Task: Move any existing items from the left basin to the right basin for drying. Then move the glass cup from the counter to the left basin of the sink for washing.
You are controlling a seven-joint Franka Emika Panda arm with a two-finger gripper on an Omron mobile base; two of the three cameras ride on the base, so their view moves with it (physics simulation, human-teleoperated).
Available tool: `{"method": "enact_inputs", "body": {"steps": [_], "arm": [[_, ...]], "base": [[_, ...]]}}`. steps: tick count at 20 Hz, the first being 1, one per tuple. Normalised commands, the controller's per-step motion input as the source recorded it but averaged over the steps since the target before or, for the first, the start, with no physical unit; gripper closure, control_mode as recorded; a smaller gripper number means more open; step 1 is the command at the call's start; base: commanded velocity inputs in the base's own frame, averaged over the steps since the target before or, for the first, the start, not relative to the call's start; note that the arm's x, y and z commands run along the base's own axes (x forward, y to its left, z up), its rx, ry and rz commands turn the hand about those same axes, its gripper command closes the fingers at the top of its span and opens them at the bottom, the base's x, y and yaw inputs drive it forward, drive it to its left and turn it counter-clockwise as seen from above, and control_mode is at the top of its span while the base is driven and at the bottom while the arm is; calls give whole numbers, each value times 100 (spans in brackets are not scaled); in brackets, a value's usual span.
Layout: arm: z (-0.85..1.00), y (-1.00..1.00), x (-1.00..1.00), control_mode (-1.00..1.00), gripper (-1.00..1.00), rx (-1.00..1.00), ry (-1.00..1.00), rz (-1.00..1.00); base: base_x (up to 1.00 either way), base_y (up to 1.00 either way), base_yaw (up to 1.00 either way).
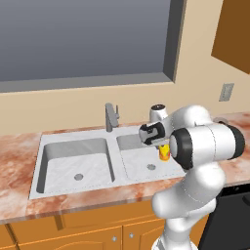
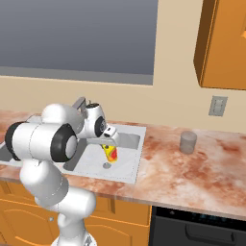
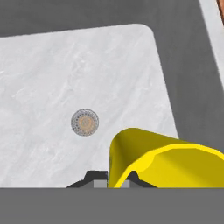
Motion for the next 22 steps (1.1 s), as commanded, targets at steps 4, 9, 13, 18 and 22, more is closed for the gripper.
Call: {"method": "enact_inputs", "body": {"steps": [4, 9, 13, 18, 22], "arm": [[-31, 0, 20, -100, 100, 2, 1, 9], [-27, 0, 13, -100, 100, 3, 1, 8], [-22, -1, 5, -100, 100, 3, 0, 8], [-23, 0, 4, -100, 100, 0, 0, 7], [-25, 0, 3, -100, 100, 0, 0, 7]], "base": [[0, 0, 0], [0, 0, 0], [0, 0, 0], [0, 0, 0], [0, 0, 0]]}}
